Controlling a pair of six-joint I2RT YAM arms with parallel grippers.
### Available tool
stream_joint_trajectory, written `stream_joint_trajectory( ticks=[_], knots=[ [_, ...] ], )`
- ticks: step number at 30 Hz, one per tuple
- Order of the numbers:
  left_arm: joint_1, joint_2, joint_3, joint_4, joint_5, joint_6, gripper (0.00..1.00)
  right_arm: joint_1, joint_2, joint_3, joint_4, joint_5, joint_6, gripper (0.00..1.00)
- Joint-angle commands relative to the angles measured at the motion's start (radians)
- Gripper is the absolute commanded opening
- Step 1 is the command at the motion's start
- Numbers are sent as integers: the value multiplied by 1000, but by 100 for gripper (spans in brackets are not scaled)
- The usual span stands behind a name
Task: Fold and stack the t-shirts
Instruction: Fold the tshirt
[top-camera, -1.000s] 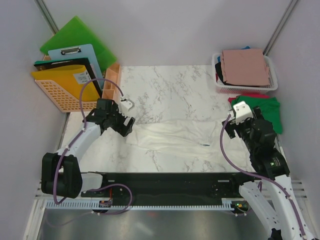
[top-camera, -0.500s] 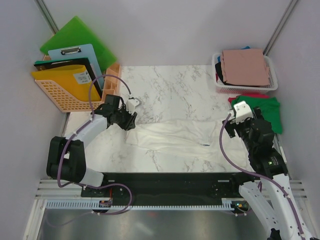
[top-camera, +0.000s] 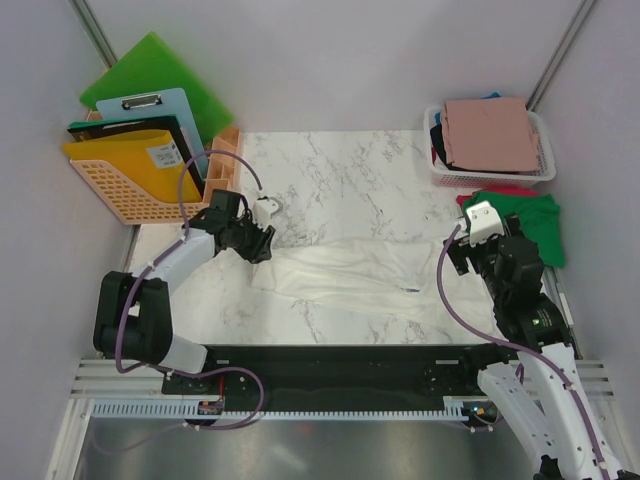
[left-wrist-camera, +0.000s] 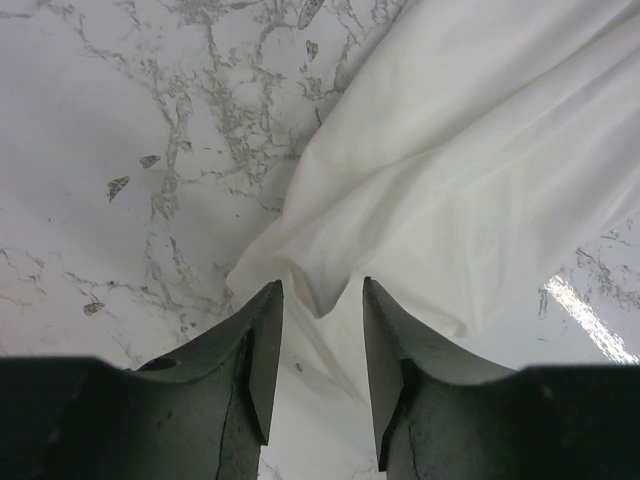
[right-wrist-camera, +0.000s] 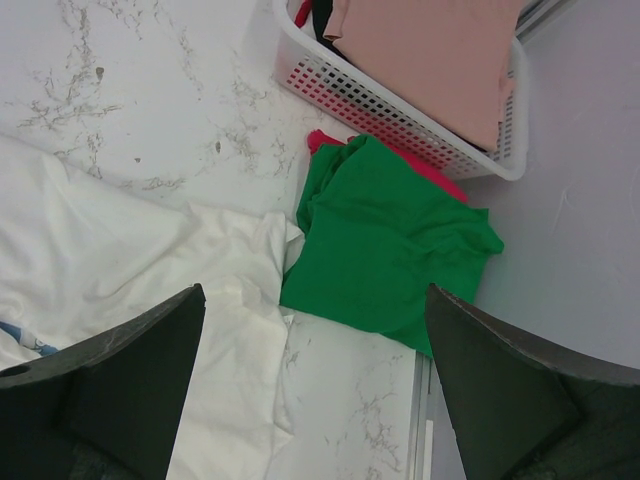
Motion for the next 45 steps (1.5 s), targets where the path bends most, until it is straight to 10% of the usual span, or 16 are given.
stream_joint_trajectory(
  ticks=[1, 6, 8, 10, 45],
  knots=[
    [-5, 39, 8, -10, 22, -11, 45, -4, -2, 10, 43, 28, 3, 98],
    [-10, 56, 14, -21, 18, -11, 48, -4, -4, 7, 45, 28, 2, 98],
    [-10, 56, 14, -19, 18, -8, 37, -3, -4, 3, 46, 25, 0, 98],
    [-8, 48, 14, -19, 15, -15, 2, -3, -4, 0, 46, 23, 2, 98],
    [-24, -573, -163, -421, -63, 106, 2, -4, 10, 58, 20, 30, -72, 98]
  ],
)
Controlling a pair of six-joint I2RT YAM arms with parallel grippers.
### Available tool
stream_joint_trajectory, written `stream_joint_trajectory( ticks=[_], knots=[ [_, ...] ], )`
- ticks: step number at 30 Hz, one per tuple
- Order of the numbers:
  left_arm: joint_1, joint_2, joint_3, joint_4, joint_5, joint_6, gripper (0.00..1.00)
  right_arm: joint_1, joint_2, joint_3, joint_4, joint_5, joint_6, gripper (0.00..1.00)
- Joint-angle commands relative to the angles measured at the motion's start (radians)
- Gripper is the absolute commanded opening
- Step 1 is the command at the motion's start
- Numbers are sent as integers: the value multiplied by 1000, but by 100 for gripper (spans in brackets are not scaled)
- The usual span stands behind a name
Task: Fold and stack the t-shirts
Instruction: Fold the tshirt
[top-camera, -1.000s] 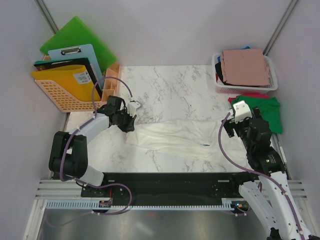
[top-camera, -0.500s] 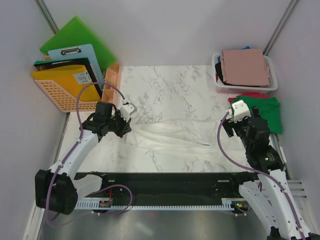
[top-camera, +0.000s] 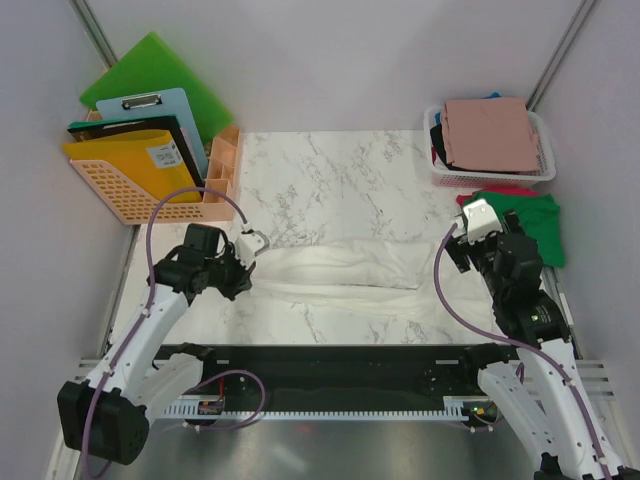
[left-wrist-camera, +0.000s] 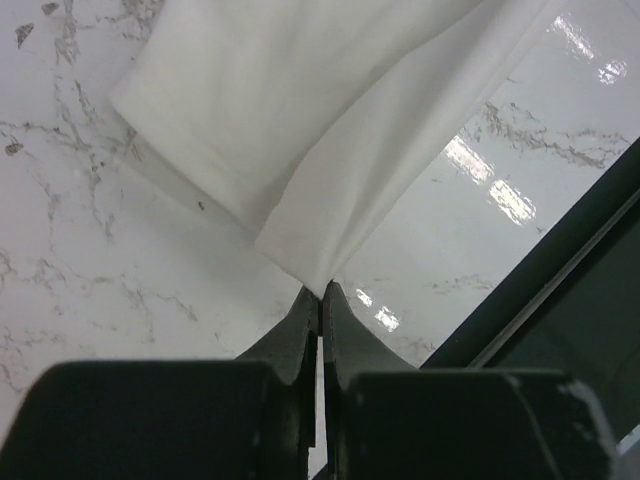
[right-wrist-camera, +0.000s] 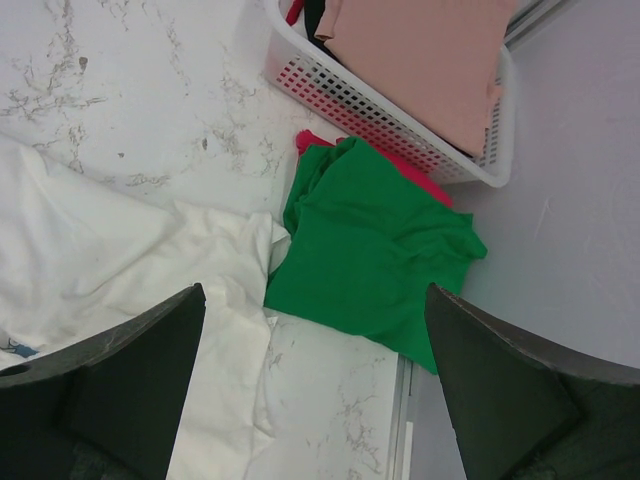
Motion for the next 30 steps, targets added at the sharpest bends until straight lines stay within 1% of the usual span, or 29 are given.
stream_joint_trajectory(
  ticks=[1, 4, 6, 9, 13, 15, 18, 21, 24, 26, 28, 30],
  knots=[
    [0, -116, -4, -86, -49, 57, 2, -3, -19, 60, -1, 18, -28, 98],
    [-1, -131, 36, -143, -35, 80, 2, -3, -19, 69, -7, 18, -37, 98],
    [-1, -98, 48, -199, -61, 108, 2, -3, -13, 80, -13, 14, -37, 98],
    [-1, -85, 38, -256, -93, 132, 2, -3, -11, 89, -22, 6, -35, 98],
    [-1, -119, 13, -309, -125, 165, 2, -4, -20, 91, -27, 7, -41, 98],
    [-1, -105, 3, -316, -151, 169, 2, -1, -22, 89, -28, 6, -46, 98],
    [-1, -64, -5, -300, -150, 151, 2, -3, -17, 88, -28, 1, -49, 98],
    [0, -24, -1, -249, -150, 125, 2, -3, -14, 88, -33, -8, -46, 98],
    [-1, 57, 13, -178, -177, 105, 2, -3, -16, 85, -34, -10, -46, 98],
    [-1, 142, 24, -130, -193, 87, 2, -3, -17, 82, -36, -9, -49, 98],
    [-1, 221, 47, -108, -190, 80, 2, -3, -22, 77, -42, -8, -55, 98],
    [-1, 266, 70, -79, -179, 73, 2, -3, -29, 66, -43, 0, -61, 98]
  ],
)
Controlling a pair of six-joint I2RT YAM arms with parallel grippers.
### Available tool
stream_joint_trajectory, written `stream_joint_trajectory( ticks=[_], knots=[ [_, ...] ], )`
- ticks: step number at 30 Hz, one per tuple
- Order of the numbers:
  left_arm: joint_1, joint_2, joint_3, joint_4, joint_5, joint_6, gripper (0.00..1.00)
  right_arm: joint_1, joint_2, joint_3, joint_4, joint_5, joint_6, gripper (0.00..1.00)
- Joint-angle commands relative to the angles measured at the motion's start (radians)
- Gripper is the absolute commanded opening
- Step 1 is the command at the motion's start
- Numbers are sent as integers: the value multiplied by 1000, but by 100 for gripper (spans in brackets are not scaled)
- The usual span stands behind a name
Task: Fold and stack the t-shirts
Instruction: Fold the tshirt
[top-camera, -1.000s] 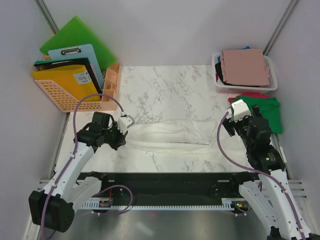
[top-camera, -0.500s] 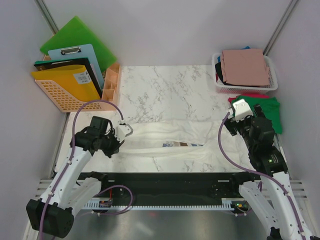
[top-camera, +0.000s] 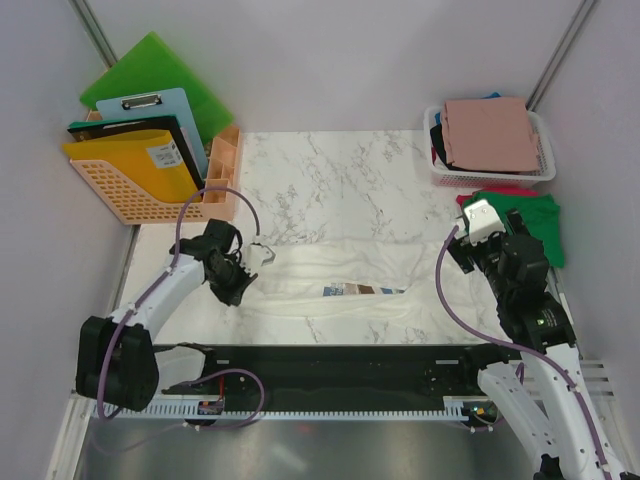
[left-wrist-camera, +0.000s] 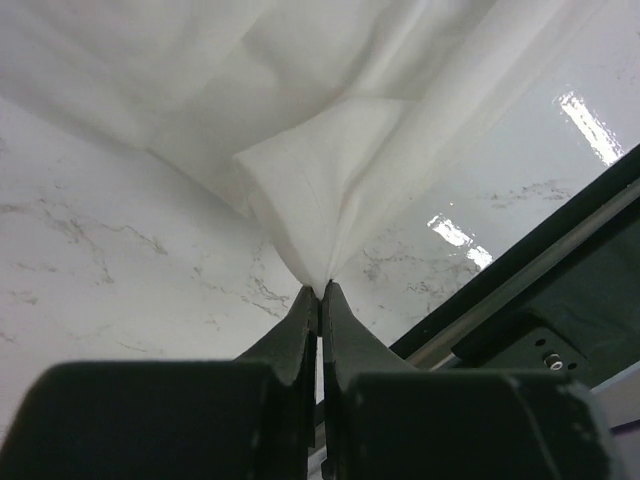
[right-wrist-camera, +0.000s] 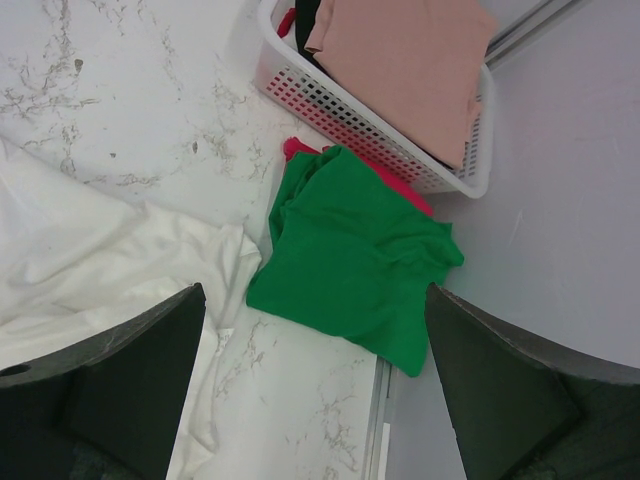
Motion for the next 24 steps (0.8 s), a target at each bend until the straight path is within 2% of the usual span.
stream_joint_trajectory(
  ticks=[1, 7, 24],
  knots=[
    [-1, 66, 63, 91, -12, -36, 2, -3, -18, 12, -2, 8, -17, 98],
    [-1, 164, 91, 162, -18, -48, 2, -3, -17, -12, 3, 13, -24, 98],
    [-1, 244, 140, 291, -86, -135, 2, -3, 32, -43, 59, -18, 10, 98]
  ],
)
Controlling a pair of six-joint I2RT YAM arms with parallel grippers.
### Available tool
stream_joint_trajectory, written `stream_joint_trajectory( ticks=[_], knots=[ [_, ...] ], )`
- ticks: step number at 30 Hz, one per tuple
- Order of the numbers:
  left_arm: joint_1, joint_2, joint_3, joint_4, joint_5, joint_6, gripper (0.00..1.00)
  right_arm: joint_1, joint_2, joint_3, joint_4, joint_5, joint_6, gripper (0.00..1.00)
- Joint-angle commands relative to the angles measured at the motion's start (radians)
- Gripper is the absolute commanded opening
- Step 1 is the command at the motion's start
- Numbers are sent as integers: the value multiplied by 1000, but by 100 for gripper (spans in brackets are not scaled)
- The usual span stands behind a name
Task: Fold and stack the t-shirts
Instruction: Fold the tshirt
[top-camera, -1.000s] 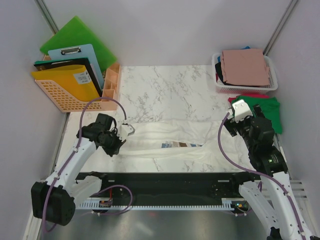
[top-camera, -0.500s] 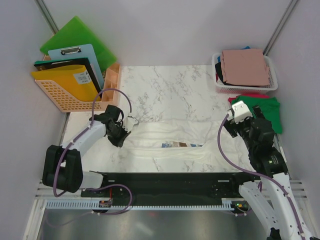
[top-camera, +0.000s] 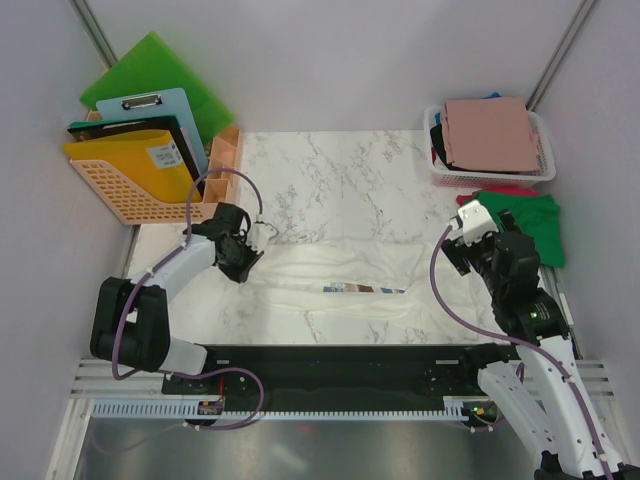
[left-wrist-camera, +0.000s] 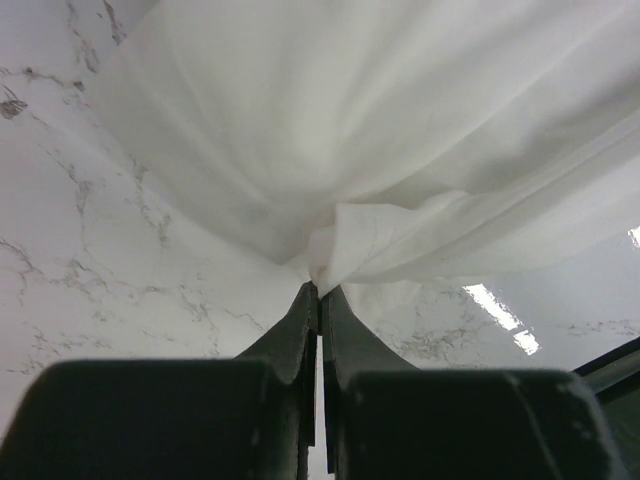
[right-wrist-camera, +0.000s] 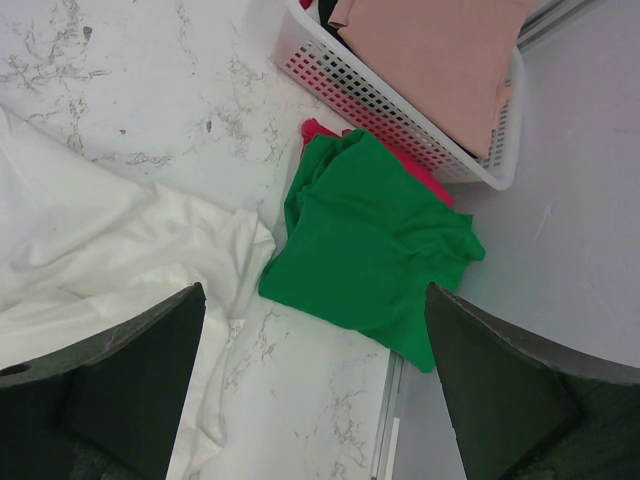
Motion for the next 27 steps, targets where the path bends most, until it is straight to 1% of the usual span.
stream_joint_trajectory(
  ticks=[1, 6, 12, 15, 19, 21, 24, 27],
  knots=[
    [-1, 9, 55, 60, -13, -51, 2, -3, 3, -11, 50, -10, 17, 98],
    [-1, 40, 108, 65, -20, -97, 2, -3, 9, -29, 62, -16, 29, 98],
    [-1, 32, 145, 102, -45, -144, 2, -3, 17, -51, 73, -25, 38, 98],
    [-1, 83, 167, 100, -56, -146, 2, -3, 15, -52, 76, -26, 40, 98],
    [-1, 172, 190, 102, -140, -166, 2, -4, 6, -48, 76, -26, 38, 98],
    [-1, 219, 205, 103, -155, -189, 2, -3, 3, -45, 71, -28, 40, 98],
    [-1, 248, 208, 129, -155, -198, 2, -4, -6, -51, 65, -31, 38, 98],
    [0, 264, 220, 131, -195, -193, 2, -3, -11, -57, 59, -26, 34, 98]
  ],
)
